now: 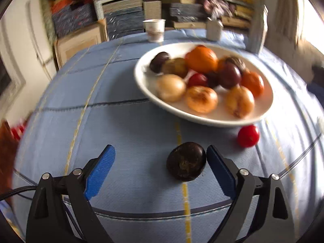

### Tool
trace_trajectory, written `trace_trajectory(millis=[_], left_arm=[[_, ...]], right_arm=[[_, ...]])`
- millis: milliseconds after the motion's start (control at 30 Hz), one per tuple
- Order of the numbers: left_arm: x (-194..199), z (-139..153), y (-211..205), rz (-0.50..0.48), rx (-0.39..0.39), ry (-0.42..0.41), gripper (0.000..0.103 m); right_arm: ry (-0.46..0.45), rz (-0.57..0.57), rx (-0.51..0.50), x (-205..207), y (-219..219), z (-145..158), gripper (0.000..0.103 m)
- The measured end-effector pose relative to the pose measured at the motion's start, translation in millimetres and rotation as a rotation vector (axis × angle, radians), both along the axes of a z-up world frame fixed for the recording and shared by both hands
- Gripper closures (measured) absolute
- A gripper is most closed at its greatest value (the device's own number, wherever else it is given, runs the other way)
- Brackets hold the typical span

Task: Organize fruits
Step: 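Grasp the last dark brown fruit with the left tool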

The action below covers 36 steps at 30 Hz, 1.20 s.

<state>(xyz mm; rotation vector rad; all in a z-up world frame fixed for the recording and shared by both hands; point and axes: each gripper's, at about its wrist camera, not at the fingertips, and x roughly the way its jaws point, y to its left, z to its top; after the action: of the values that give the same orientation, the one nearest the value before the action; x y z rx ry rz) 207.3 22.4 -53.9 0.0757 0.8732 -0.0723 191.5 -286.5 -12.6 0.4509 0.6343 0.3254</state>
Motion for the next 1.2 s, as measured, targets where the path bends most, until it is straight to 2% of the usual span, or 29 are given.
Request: trace_trajectory(millis=[100,267,667,1000,1200], left_arm=[[1.6,-0.8,6.8,0.006,-0.029,0.007,0.013],[0.6,-5.2,-6.5,-0.032,0.002,0.01,0.013],[-1.1,-11.2,-21.7,-0.059,0.049,0.01,0.013],[2.7,-15.1,-22.6,-0.01,0.091,0.024,0.014],[-1.3,-11.2,-22.1,0.004,0.106,-0.005,0.014]], right_arm=[[-0.005,0.045,-0.059,-2.1,16.0,-2.1,0.014],[-0.014,0.107,-0.137,-6.5,39.6,-4.2,0.014],[0.004,0.109,-0.137,-5.1,39.6,-6.7,0.014],[0.019,0.121,-0.159,-3.5,47.7,-12.2,0.014],[0.043,0.124,-0.179,-0.4,51.8,-18.2,0.014]])
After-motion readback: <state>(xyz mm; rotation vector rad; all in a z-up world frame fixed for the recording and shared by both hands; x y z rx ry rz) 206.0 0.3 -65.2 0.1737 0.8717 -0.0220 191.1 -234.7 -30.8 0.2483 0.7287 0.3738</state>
